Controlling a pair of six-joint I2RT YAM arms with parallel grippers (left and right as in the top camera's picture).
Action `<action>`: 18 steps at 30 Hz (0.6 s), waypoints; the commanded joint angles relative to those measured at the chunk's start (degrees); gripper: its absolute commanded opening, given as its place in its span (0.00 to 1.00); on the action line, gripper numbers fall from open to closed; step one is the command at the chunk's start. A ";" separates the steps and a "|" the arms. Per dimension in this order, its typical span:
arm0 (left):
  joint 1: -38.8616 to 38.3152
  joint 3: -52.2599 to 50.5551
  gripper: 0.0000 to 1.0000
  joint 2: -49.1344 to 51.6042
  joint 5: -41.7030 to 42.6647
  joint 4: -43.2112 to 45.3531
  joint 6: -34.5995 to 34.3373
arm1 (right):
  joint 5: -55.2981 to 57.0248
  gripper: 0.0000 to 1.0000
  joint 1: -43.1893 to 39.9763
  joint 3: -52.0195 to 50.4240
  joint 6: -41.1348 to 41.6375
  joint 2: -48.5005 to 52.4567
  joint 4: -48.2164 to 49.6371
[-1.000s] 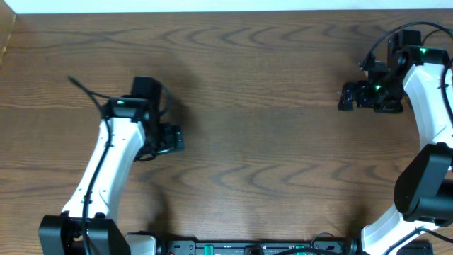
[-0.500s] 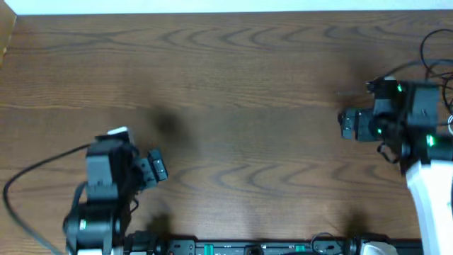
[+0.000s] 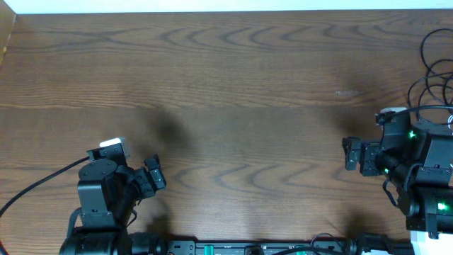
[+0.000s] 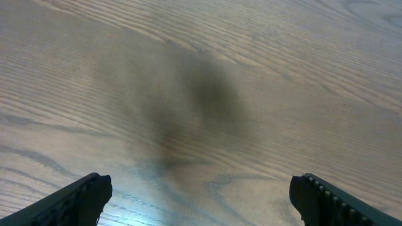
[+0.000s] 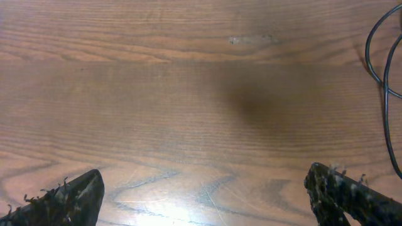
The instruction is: Untangle cables
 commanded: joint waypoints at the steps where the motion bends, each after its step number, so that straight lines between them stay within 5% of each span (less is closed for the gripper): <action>1: 0.09 -0.24 0.96 0.07 -0.31 0.00 0.09 | -0.11 0.99 0.09 -0.26 0.72 -0.11 -0.33; 6: 0.09 -0.24 0.96 0.07 -0.31 0.00 0.09 | 0.31 0.99 0.09 -0.46 0.07 -1.84 1.88; 13: 0.09 -0.24 0.96 0.07 -0.33 0.00 0.09 | -0.28 0.99 2.89 -24.11 0.07 -26.40 38.69; 18: 0.09 -0.24 0.96 0.07 -0.31 0.00 0.09 | -0.11 0.99 4.26 -38.12 0.07 -37.77 52.54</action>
